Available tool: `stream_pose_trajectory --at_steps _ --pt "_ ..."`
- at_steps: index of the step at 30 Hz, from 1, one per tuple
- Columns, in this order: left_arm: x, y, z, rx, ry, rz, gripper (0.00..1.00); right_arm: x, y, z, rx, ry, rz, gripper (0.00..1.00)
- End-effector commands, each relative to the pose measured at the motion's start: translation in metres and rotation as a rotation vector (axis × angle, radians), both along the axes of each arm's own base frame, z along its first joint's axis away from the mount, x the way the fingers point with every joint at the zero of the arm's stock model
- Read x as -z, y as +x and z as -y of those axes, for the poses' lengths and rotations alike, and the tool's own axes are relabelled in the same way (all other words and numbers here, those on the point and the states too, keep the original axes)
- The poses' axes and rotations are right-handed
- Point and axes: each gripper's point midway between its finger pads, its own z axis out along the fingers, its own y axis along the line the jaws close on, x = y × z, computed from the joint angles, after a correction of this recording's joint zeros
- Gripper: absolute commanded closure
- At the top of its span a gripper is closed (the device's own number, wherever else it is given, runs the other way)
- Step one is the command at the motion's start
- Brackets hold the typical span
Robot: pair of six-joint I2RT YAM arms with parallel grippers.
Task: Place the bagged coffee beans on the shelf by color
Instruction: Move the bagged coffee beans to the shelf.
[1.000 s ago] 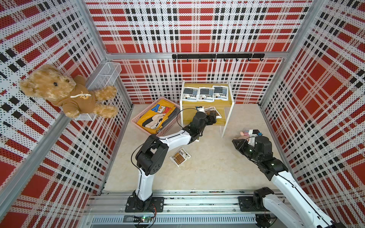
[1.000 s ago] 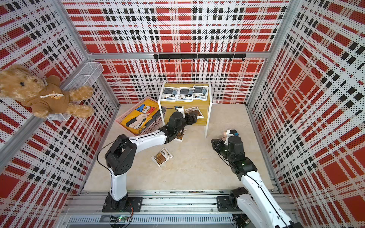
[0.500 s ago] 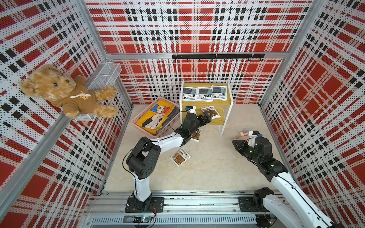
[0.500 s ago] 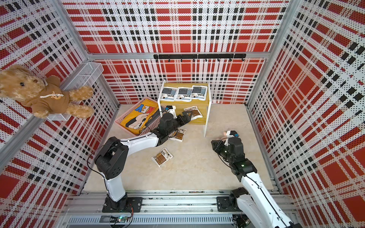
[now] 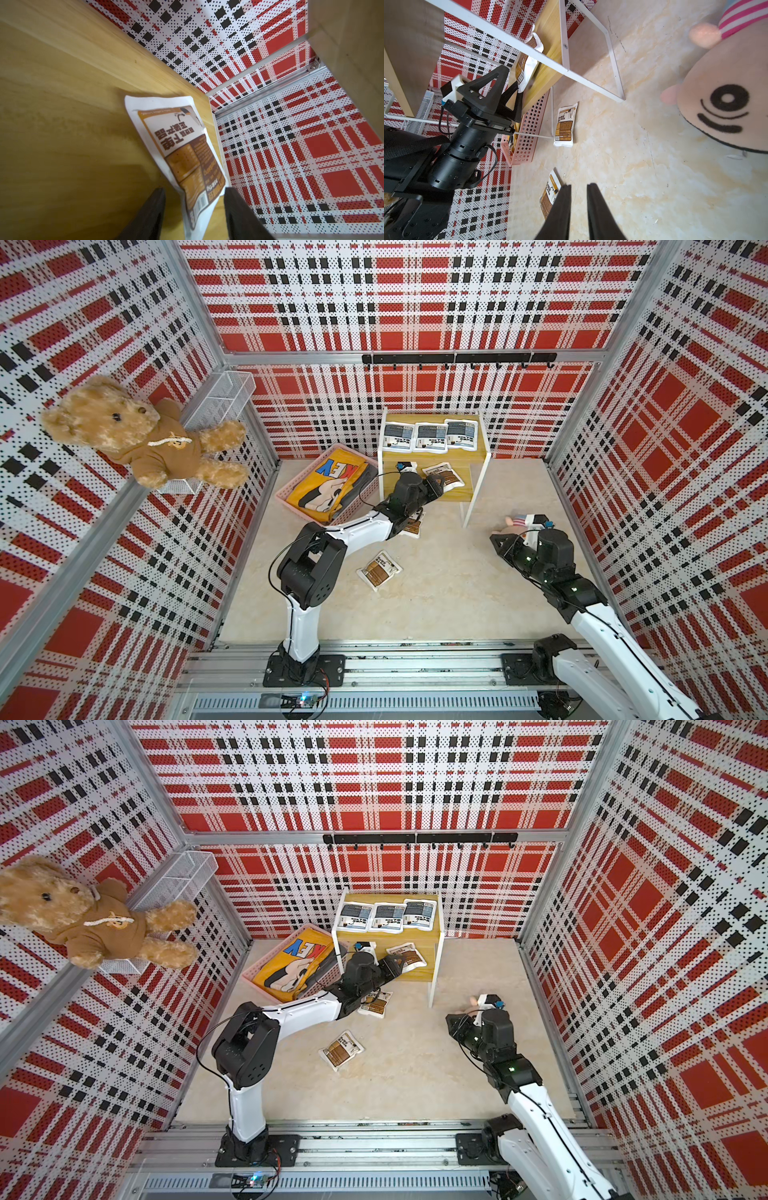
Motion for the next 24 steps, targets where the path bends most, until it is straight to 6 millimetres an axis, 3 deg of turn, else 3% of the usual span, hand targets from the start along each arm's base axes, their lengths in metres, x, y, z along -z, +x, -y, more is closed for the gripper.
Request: stream_pose_trajectory --at_steps 1,9,14,24 --pt "0.061 -0.005 -0.003 0.004 0.105 -0.139 0.53 -0.007 0.0 0.005 0.016 -0.012 0.031 0.78" --pt "0.066 -0.002 -0.003 0.002 0.12 -0.166 0.69 -0.01 -0.003 0.012 0.047 -0.011 0.045 0.78" --pt "0.069 -0.003 -0.003 0.007 0.12 -0.177 0.85 -0.011 -0.004 0.016 0.062 -0.01 0.05 0.78" --pt "0.058 -0.004 0.007 0.029 0.099 -0.154 0.86 -0.006 -0.006 0.016 0.06 -0.009 0.043 0.78"
